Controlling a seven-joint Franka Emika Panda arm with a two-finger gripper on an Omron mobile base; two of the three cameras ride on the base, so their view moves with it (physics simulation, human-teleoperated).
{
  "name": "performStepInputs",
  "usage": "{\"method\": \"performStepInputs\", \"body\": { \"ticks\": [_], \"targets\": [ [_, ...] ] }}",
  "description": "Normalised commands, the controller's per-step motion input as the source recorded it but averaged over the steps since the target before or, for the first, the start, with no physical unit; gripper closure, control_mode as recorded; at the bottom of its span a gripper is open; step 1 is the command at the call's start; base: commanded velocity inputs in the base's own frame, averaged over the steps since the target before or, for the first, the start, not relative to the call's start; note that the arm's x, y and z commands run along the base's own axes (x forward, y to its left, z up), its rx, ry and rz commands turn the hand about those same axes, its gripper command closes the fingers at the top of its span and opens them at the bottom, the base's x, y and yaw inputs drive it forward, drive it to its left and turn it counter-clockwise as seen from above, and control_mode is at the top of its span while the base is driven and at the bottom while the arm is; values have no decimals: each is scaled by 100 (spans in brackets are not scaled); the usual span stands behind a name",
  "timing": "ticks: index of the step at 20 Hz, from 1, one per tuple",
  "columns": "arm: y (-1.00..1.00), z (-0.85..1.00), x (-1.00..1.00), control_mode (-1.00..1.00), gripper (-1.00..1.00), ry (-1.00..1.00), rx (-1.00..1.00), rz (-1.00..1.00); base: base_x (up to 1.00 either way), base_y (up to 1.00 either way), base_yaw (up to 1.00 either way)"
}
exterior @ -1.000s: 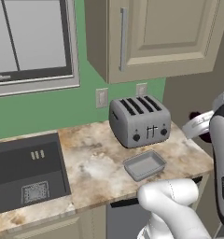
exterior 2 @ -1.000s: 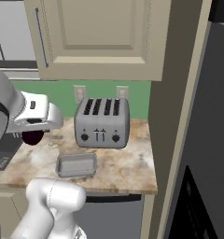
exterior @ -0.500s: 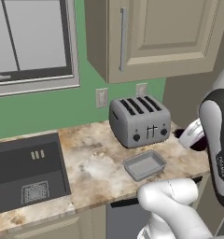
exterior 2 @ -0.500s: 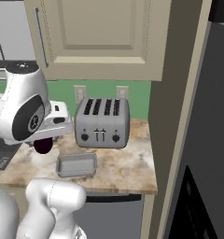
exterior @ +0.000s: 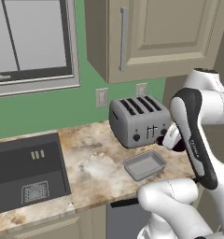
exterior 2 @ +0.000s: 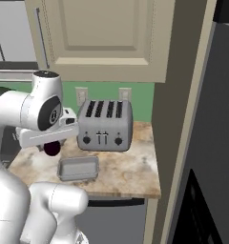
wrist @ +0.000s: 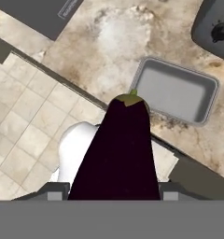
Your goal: Take the eggplant and lemon out of the freezer and place them in the tupperware container on the counter. Then put the tupperware containing the vegetables back in the freezer.
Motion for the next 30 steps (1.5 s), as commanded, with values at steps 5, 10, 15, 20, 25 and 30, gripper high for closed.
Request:
{"method": "performStepInputs", "body": {
  "ticks": [5, 10, 15, 20, 25, 30],
  "targets": [
    [21, -48, 42, -100, 100, 10, -9, 6, 0, 0, 0],
    [14, -52, 43, -100, 100, 9, -9, 7, 0, 0, 0],
    [7, -52, 51, -100, 100, 3, -8, 5, 0, 0, 0],
    [1, -47, 60, -100, 100, 5, -4, 4, 0, 0, 0],
    [0, -54, 54, -100, 100, 1, -4, 7, 0, 0, 0],
    [0, -48, 46, -100, 100, 0, -1, 9, 0, 0, 0]
  ]
}}
